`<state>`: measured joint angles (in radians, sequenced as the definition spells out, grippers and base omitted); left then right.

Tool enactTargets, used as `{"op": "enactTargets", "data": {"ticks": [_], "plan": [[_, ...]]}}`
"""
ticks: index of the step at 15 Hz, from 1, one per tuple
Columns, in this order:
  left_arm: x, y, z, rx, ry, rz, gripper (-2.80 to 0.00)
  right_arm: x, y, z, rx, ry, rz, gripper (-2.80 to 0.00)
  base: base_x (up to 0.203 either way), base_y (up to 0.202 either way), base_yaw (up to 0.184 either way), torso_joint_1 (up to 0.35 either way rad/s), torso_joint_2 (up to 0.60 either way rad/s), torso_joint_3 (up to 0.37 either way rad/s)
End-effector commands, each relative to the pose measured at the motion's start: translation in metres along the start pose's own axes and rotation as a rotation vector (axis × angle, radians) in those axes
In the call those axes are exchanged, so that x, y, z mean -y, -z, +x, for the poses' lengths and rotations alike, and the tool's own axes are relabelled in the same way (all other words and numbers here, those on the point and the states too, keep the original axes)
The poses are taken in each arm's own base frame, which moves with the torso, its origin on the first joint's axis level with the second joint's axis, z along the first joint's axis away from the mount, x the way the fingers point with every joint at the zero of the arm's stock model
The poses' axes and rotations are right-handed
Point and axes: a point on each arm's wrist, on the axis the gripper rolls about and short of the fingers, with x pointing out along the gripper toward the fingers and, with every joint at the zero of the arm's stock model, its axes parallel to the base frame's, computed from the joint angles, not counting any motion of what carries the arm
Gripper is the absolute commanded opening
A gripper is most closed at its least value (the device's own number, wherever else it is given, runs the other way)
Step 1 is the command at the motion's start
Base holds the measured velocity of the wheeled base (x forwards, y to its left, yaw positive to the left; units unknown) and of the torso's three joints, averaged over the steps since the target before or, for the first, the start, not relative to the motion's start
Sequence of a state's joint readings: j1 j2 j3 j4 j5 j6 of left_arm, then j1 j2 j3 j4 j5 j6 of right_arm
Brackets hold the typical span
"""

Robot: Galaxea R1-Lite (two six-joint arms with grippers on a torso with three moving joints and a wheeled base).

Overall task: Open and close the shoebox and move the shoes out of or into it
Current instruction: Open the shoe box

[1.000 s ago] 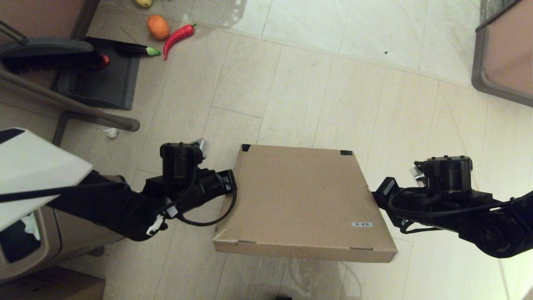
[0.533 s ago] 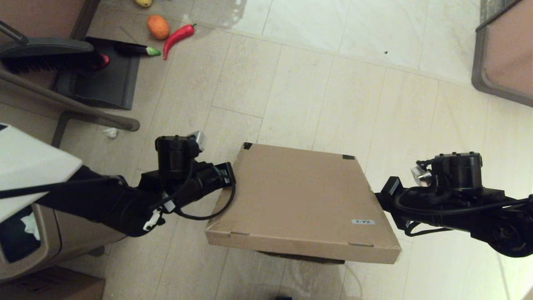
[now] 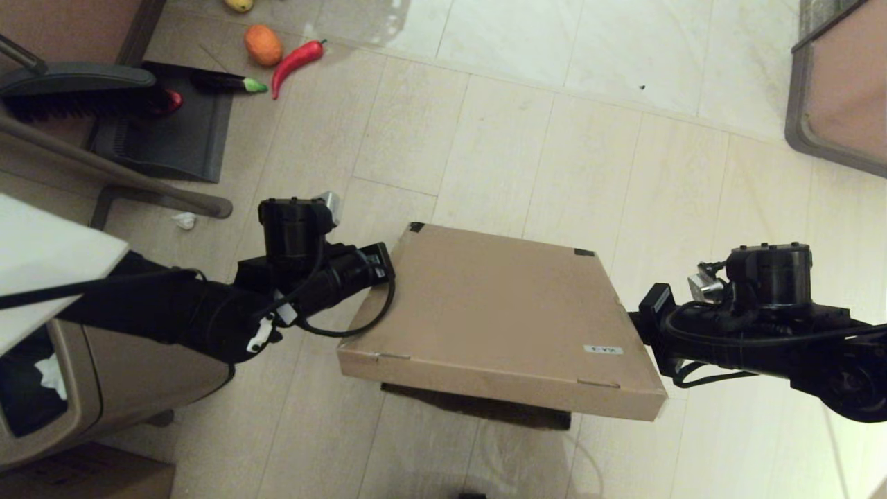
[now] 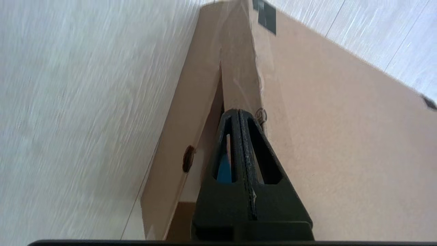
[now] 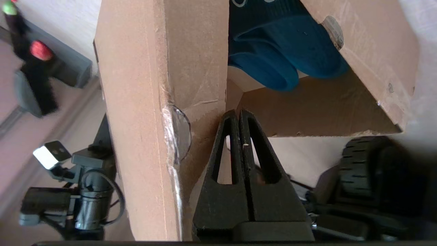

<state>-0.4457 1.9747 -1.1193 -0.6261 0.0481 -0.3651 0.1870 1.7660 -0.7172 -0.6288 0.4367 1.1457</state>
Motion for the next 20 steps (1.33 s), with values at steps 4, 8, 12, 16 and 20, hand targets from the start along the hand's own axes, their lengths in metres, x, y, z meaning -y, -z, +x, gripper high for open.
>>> {"op": "enactTargets", "data": {"ticks": [4,8,12,16,20], "plan": [[0.001,-0.002,0.004,0.012,0.001,-0.004,-2.8,-0.009,0.001,-0.006,-0.058,-0.039,0.007,-2.8,0.0,0.0,0.0,0.0,0.0,0.0],[0.0,-0.002,0.004,0.019,-0.021,-0.011,-2.8,-0.015,-0.001,-0.007,-0.085,-0.057,0.017,-2.8,0.0,0.0,0.0,0.0,0.0,0.0],[-0.002,-0.005,0.002,0.028,-0.032,-0.032,-2.8,-0.028,-0.008,-0.006,-0.068,-0.097,0.069,-2.8,0.0,0.0,0.0,0.0,0.0,0.0],[-0.012,-0.011,0.001,0.046,-0.056,-0.038,-2.8,-0.029,-0.009,-0.005,-0.067,-0.102,0.086,-2.8,0.0,0.0,0.0,0.0,0.0,0.0],[-0.026,-0.018,0.0,0.065,-0.089,-0.047,-2.8,-0.038,-0.012,-0.006,-0.057,-0.127,0.093,-2.8,0.0,0.0,0.0,0.0,0.0,0.0]]}}
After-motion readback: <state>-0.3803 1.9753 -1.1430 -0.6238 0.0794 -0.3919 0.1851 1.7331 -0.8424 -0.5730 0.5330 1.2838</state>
